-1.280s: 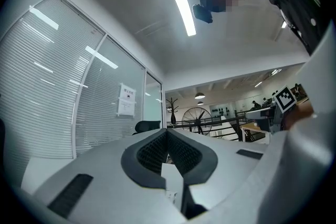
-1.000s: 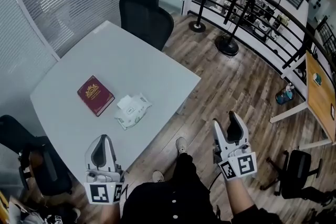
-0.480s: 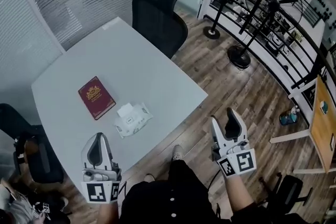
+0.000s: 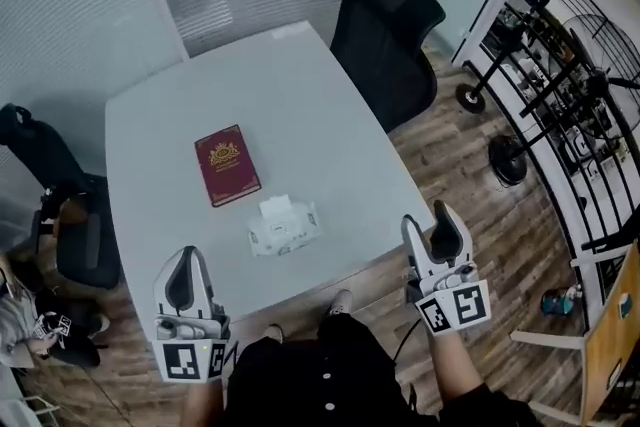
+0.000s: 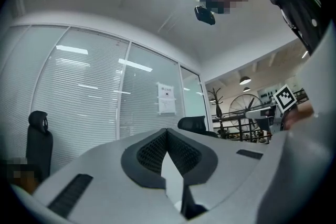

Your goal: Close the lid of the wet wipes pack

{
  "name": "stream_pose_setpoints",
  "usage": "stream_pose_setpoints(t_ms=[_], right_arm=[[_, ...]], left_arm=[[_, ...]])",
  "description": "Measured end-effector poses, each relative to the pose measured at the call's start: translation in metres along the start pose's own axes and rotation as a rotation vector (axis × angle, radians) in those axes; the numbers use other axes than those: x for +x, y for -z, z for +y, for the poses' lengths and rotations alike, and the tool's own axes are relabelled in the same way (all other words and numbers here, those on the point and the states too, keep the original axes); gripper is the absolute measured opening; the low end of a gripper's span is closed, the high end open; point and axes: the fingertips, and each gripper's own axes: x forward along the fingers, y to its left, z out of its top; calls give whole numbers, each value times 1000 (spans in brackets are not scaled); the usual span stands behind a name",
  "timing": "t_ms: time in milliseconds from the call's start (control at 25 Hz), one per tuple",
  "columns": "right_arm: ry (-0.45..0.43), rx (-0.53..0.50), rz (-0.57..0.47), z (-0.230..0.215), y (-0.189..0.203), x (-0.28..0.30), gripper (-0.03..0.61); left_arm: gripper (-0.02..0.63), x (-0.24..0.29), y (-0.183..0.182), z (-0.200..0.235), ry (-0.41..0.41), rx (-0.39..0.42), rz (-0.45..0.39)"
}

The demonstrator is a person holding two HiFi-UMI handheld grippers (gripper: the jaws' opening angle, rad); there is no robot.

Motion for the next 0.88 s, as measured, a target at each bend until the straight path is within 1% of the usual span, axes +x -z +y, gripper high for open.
stream_pose_setpoints(t_ms=[240,520,640,880], right_arm=[[-159,11,9,13,3,50,258],[-303,13,18,23,6,83,258],[-344,12,25,22,8,89,258],[-385,26,50,7,15,89,258]], left_arm=[[15,-18,-4,11,-139,19,11],[15,-37,-6,9,-279,39,25],[15,-39,-3,3,-321,39,34],[15,-38,-4,-16,-361,53,48]])
